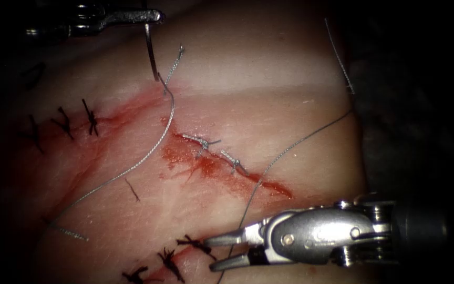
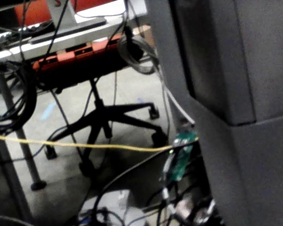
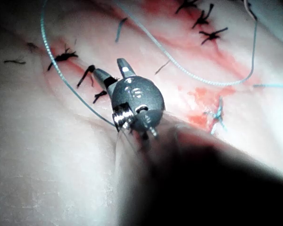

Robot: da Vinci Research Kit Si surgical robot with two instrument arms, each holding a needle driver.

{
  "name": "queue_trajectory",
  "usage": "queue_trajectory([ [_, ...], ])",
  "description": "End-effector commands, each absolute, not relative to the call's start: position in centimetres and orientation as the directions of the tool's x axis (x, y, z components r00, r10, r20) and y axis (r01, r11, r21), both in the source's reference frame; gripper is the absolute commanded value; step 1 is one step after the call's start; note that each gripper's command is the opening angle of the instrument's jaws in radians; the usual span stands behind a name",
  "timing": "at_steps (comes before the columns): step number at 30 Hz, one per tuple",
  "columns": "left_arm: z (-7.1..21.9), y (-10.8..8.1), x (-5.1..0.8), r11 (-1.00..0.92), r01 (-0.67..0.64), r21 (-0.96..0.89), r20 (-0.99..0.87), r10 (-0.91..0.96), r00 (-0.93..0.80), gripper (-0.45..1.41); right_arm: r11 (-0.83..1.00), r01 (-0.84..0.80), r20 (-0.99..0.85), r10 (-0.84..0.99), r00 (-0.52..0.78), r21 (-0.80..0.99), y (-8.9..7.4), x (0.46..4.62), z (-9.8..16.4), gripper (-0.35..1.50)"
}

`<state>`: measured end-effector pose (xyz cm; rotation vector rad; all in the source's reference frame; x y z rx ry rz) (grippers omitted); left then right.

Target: Wound Closure

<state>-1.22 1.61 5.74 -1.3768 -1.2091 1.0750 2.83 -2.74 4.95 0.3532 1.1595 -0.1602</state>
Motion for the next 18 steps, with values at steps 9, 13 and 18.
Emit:
queue_trajectory([
  [9, 5.8, 1.61, -1.27, -0.032, 0.13, -0.991, -0.017, 0.993, 0.113, -0.45, 0.866, 0.498, -0.805, -0.332, 0.492, -0.052, -2.65, 2.72, 5.64, 0.81],
  [13, 5.8, 1.61, -1.27, -0.031, 0.13, -0.991, -0.017, 0.993, 0.113, -0.45, 0.822, 0.562, -0.753, -0.427, 0.501, -0.093, -2.64, 2.69, 5.74, 0.9],
  [18, 5.8, 1.61, -1.27, -0.031, 0.13, -0.991, -0.017, 0.994, 0.112, -0.45, 0.75, 0.649, -0.669, -0.546, 0.504, -0.124, -2.63, 2.71, 5.86, 0.64],
])
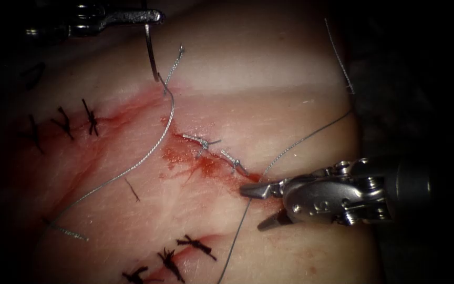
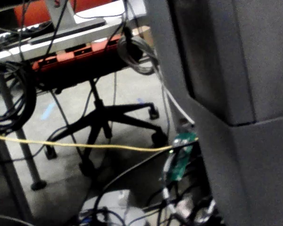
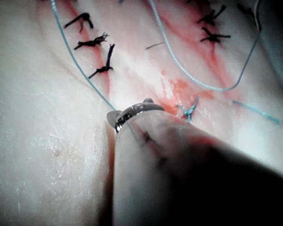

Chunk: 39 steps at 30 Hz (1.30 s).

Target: Wound Closure

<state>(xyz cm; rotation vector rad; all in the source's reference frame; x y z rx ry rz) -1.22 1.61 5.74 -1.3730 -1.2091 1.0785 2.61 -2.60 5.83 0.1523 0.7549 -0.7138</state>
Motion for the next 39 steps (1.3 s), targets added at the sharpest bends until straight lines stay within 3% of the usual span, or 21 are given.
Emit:
queue_trajectory([
  [1, 5.8, 1.6, -1.27, -0.031, 0.13, -0.991, -0.017, 0.994, 0.112, -0.45, 0.741, 0.659, -0.657, -0.56, 0.504, -0.126, -2.6, 2.73, 5.9, 0.61],
  [4, 5.8, 1.6, -1.27, -0.031, 0.131, -0.991, -0.016, 0.994, 0.112, -0.45, 0.722, 0.679, -0.636, -0.588, 0.5, -0.134, -2.6, 2.77, 5.9, 0.61],
  [9, 5.8, 1.6, -1.27, -0.031, 0.131, -0.991, -0.016, 0.994, 0.112, -0.45, 0.718, 0.681, -0.625, -0.599, 0.5, -0.143, -2.7, 2.85, 6.1, 0.44],
  [10, 5.8, 1.6, -1.27, -0.031, 0.131, -0.991, -0.016, 0.994, 0.112, -0.45, 0.713, 0.686, -0.616, -0.608, 0.501, -0.145, -2.7, 2.87, 6.1, -0.1],
  [11, 5.8, 1.6, -1.27, -0.031, 0.131, -0.991, -0.016, 0.994, 0.112, -0.45, 0.712, 0.687, -0.615, -0.609, 0.501, -0.147, -2.7, 2.87, 6.1, -0.35],
  [20, 5.8, 1.6, -1.28, -0.031, 0.131, -0.991, -0.016, 0.994, 0.112, -0.45, 0.821, 0.571, -0.618, -0.45, 0.644, -0.003, -2.8, 2.84, 5.9, -0.35],
  [24, 5.8, 1.6, -1.28, -0.031, 0.131, -0.991, -0.016, 0.994, 0.112, -0.45, 0.895, 0.437, -0.683, -0.266, 0.68, 0.087, -3.0, 2.9, 5.7, -0.35],
  [28, 5.8, 1.6, -1.28, -0.031, 0.131, -0.991, -0.017, 0.994, 0.112, -0.45, 0.927, 0.337, -0.798, -0.076, 0.598, 0.164, -3.2, 3.17, 5.3, -0.35],
  [39, 5.8, 1.6, -1.28, -0.031, 0.126, -0.992, -0.017, 0.994, 0.109, -0.45, 0.892, 0.392, -0.867, -0.001, 0.498, 0.224, -3.5, 3.56, 4.8, -0.35],
])
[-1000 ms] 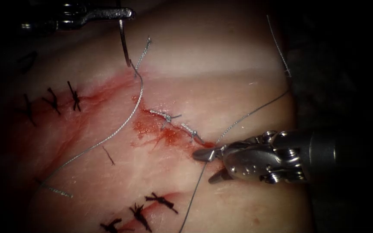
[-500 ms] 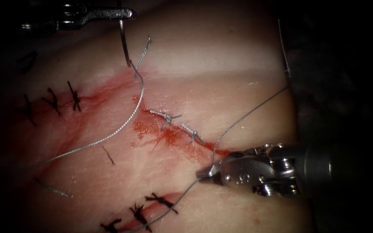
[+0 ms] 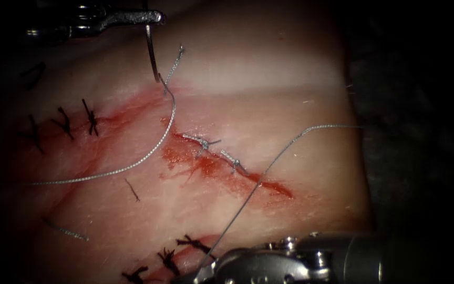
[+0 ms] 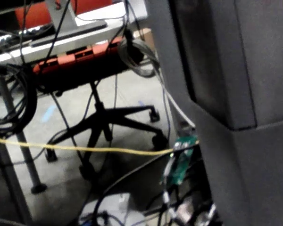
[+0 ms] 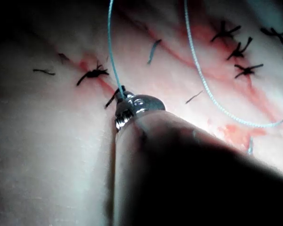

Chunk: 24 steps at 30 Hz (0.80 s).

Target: Wound Closure

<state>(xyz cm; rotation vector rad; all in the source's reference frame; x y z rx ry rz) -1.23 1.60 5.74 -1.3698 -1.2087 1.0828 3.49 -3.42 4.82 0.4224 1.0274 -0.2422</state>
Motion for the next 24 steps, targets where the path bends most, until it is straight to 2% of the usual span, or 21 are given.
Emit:
queue_trajectory([
  [1, 5.79, 1.6, -1.28, -0.031, 0.126, -0.992, -0.017, 0.994, 0.109, -0.45, 0.886, 0.402, -0.868, -0.001, 0.496, 0.229, -3.45, 3.56, 4.83, -0.35],
  [10, 5.8, 1.59, -1.29, -0.032, 0.123, -0.992, -0.018, 0.994, 0.107, -0.45, 0.845, 0.483, -0.897, -0.008, 0.442, 0.23, -3.49, 3.53, 4.77, -0.35],
  [11, 5.8, 1.59, -1.29, -0.032, 0.123, -0.992, -0.018, 0.994, 0.107, -0.45, 0.852, 0.474, -0.898, -0.011, 0.441, 0.223, -3.42, 3.52, 4.81, -0.18],
  [12, 5.8, 1.59, -1.29, -0.032, 0.123, -0.992, -0.018, 0.994, 0.107, -0.45, 0.852, 0.474, -0.898, -0.011, 0.441, 0.223, -3.42, 3.52, 4.81, -0.18],
  [15, 5.8, 1.59, -1.28, -0.032, 0.123, -0.992, -0.018, 0.994, 0.107, -0.45, 0.87, 0.443, -0.896, -0.006, 0.444, 0.214, -3.27, 3.4, 4.92, 0.58],
  [16, 5.8, 1.59, -1.28, -0.032, 0.123, -0.992, -0.018, 0.994, 0.107, -0.45, 0.877, 0.432, -0.896, -0.004, 0.445, 0.211, -3.22, 3.35, 4.95, 0.76],
  [18, 5.8, 1.59, -1.28, -0.032, 0.123, -0.992, -0.018, 0.994, 0.107, -0.45, 0.91, 0.366, -0.89, 0.009, 0.455, 0.196, -3.02, 3.14, 5.07, 1.3],
  [21, 5.8, 1.59, -1.28, -0.032, 0.123, -0.992, -0.018, 0.994, 0.107, -0.45, 0.924, 0.342, -0.887, -0.005, 0.462, 0.173, -2.87, 2.97, 5.15, 1.3],
  [24, 5.8, 1.59, -1.28, -0.031, 0.121, -0.992, -0.019, 0.994, 0.105, -0.45, 0.927, 0.367, -0.852, -0.131, 0.507, 0.076, -2.7, 2.81, 5.29, 1.13],
])
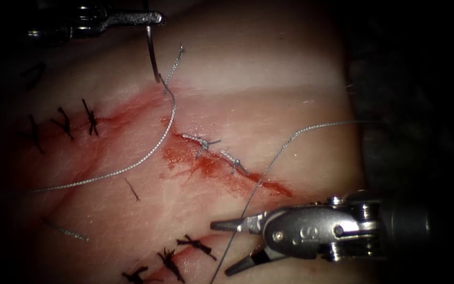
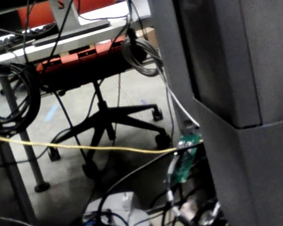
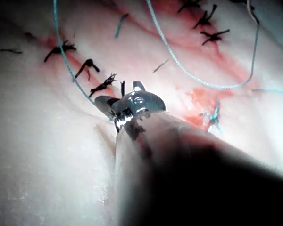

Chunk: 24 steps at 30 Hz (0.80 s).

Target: Wound Closure

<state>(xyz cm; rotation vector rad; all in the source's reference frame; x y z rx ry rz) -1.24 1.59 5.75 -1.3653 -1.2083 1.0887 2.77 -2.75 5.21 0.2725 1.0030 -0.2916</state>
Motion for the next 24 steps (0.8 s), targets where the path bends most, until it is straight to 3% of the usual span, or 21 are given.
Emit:
queue_trajectory([
  [1, 5.8, 1.59, -1.28, -0.031, 0.121, -0.992, -0.019, 0.994, 0.105, -0.45, 0.916, 0.401, -0.817, -0.214, 0.536, 0.023, -2.63, 2.75, 5.37, 1.08],
  [6, 5.81, 1.59, -1.28, -0.031, 0.121, -0.992, -0.019, 0.994, 0.105, -0.45, 0.838, 0.538, -0.667, -0.452, 0.592, -0.09, -2.47, 2.67, 5.68, 1.08],
  [10, 5.81, 1.59, -1.28, -0.031, 0.121, -0.992, -0.019, 0.994, 0.105, -0.45, 0.752, 0.632, -0.614, -0.592, 0.522, -0.188, -2.48, 2.72, 5.87, 0.91],
  [17, 5.8, 1.6, -1.28, -0.03, 0.121, -0.992, -0.018, 0.994, 0.105, -0.45, 0.721, 0.665, -0.557, -0.639, 0.531, -0.194, -2.66, 2.82, 6.08, 0.86],
  [20, 5.8, 1.6, -1.28, -0.03, 0.121, -0.992, -0.018, 0.994, 0.105, -0.45, 0.719, 0.667, -0.549, -0.644, 0.533, -0.196, -2.73, 2.84, 6.12, 0.51],
  [21, 5.8, 1.6, -1.28, -0.03, 0.121, -0.992, -0.018, 0.994, 0.105, -0.45, 0.716, 0.671, -0.542, -0.648, 0.535, -0.193, -2.75, 2.85, 6.13, 0.27],
  [22, 5.8, 1.6, -1.28, -0.03, 0.121, -0.992, -0.018, 0.994, 0.105, -0.45, 0.71, 0.68, -0.527, -0.655, 0.541, -0.185, -2.78, 2.85, 6.14, -0.13],
  [23, 5.8, 1.6, -1.28, -0.03, 0.121, -0.992, -0.018, 0.994, 0.105, -0.45, 0.703, 0.689, -0.513, -0.663, 0.546, -0.176, -2.8, 2.85, 6.14, -0.35],
  [24, 5.8, 1.6, -1.28, -0.03, 0.122, -0.992, -0.018, 0.994, 0.105, -0.45, 0.697, 0.698, -0.497, -0.67, 0.551, -0.165, -2.82, 2.84, 6.13, -0.35],
])
